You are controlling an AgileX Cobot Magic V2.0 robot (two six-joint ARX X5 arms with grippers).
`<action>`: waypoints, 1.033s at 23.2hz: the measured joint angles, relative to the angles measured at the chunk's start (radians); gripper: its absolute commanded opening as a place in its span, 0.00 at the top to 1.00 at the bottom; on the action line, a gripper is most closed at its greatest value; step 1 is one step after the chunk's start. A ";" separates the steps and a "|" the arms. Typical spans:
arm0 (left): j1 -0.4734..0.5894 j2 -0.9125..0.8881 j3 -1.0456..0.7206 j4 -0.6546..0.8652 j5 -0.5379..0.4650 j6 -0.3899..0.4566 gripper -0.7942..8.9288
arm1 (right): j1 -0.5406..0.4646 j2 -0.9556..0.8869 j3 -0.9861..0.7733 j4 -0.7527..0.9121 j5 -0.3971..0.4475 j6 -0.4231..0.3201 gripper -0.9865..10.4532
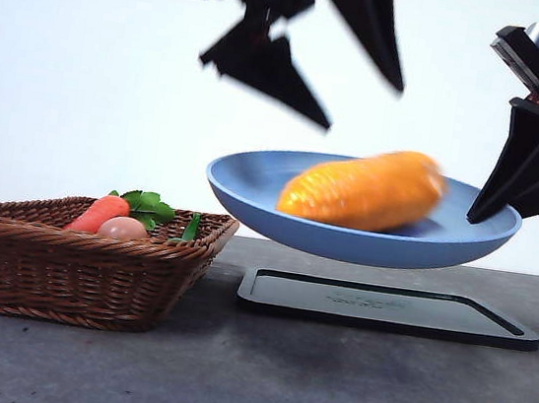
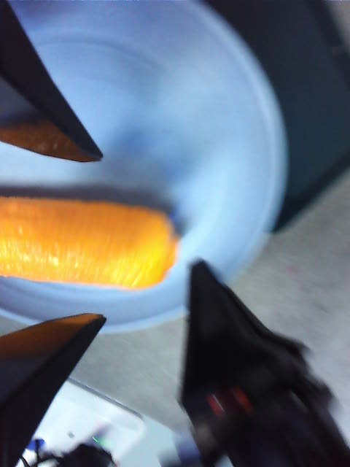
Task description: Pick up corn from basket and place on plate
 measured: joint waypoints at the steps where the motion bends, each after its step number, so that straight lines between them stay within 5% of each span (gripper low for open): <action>1: 0.000 -0.007 0.016 -0.013 0.000 0.000 0.57 | -0.004 0.000 0.000 0.003 0.000 0.000 0.91; 11: 0.001 -0.030 0.132 -0.126 0.000 0.039 0.57 | -0.132 0.085 0.032 0.063 0.000 0.001 0.91; 24: 0.001 -0.032 0.132 -0.130 0.000 0.046 0.57 | -0.194 0.583 0.416 0.085 -0.001 0.000 0.91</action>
